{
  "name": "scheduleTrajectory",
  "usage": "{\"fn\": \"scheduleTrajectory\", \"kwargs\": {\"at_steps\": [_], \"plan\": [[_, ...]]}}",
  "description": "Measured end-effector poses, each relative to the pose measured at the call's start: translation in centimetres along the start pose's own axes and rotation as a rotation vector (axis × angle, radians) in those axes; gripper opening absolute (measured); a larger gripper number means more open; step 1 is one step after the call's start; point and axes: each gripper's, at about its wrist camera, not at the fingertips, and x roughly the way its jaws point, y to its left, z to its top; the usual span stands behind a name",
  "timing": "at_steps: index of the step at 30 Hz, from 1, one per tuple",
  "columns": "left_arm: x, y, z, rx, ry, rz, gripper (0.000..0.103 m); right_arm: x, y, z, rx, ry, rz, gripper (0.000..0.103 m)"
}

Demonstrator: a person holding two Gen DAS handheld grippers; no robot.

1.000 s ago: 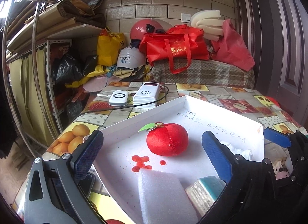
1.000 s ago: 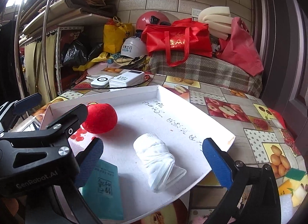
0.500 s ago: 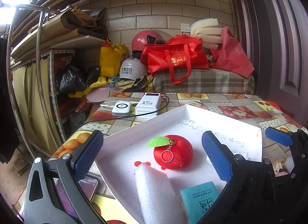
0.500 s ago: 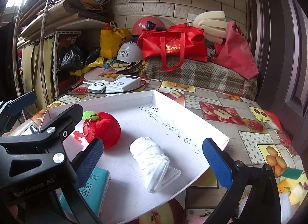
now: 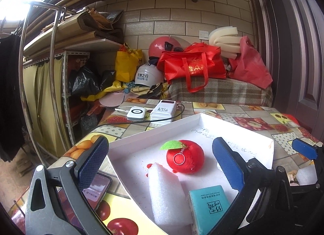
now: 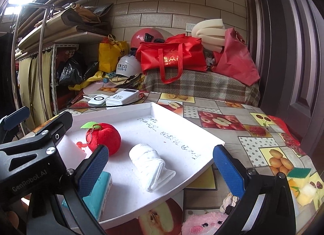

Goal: Organize soft objects
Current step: 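Move both open tools back from the box toward the remaining table items, then grasp the pink plush with the left tool while the right tool grasps the yellow round sponge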

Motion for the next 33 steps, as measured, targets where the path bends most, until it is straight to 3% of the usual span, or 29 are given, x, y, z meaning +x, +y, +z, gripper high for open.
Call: {"fn": "scheduleTrajectory", "kwargs": {"at_steps": [11, 18, 24, 28, 30, 33], "plan": [[-1.7, -1.2, -0.7, 0.012, 0.019, -0.004, 0.103, -3.1, -1.8, -2.0, -0.024, 0.030, 0.066, 0.103], [-3.4, -4.5, -1.3, 0.072, 0.034, -0.117, 0.103, -6.5, -5.1, -3.7, -0.075, 0.017, 0.041, 0.103], [-5.4, -10.3, -2.2, 0.196, 0.084, -0.354, 0.103, -8.4, -13.2, -5.1, -0.039, 0.049, -0.082, 0.103], [-6.3, -14.3, -3.0, 0.242, 0.171, -0.521, 0.103, -8.6, -20.8, -6.5, 0.024, 0.137, -0.150, 0.103], [-6.9, -15.8, -3.4, 0.278, 0.178, -0.540, 0.103, -8.9, -24.4, -7.2, 0.073, 0.178, -0.158, 0.103], [-7.5, -16.5, -3.5, 0.296, 0.158, -0.501, 0.103, -9.4, -28.0, -8.1, 0.120, 0.216, -0.156, 0.103]]}}
